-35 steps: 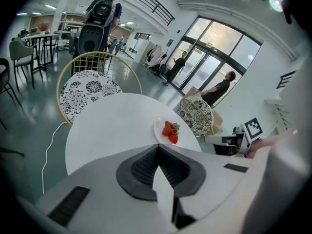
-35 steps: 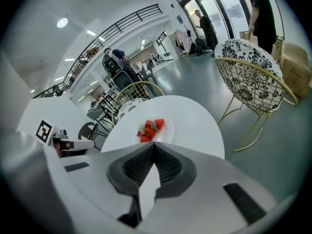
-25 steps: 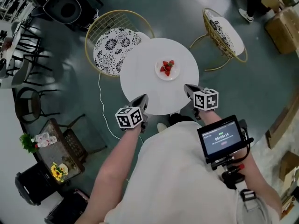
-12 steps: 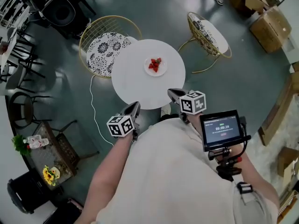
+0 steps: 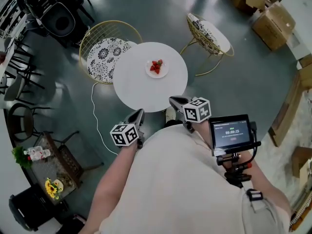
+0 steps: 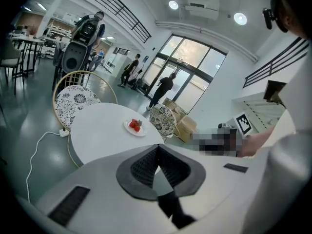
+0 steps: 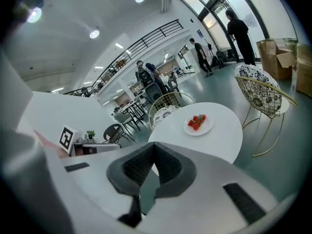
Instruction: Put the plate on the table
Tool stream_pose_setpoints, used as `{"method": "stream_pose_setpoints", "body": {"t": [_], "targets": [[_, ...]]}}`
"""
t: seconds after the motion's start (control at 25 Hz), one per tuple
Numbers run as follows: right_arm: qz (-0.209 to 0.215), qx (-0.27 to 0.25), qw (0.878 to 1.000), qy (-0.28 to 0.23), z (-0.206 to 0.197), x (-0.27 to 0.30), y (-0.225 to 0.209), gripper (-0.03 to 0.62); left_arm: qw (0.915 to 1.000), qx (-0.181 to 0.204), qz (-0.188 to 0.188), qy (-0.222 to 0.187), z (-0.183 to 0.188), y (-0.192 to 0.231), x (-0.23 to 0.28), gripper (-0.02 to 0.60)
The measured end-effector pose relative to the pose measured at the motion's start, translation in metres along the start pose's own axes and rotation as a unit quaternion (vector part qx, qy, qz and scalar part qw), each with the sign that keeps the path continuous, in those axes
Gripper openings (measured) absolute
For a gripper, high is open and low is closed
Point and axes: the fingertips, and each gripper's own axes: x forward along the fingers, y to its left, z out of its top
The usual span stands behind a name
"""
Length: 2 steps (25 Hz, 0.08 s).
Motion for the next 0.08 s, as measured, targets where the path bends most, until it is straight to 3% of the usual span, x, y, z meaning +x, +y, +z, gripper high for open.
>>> {"method": "stream_pose_setpoints", "body": {"t": [0.08], "targets": [[0.004, 0.002, 1.000, -0.004, -0.0033, -0.0037, 0.0055, 0.005, 1.0000, 0.007, -0.003, 0.003, -0.0023, -0.0052, -0.0030, 0.003]]}}
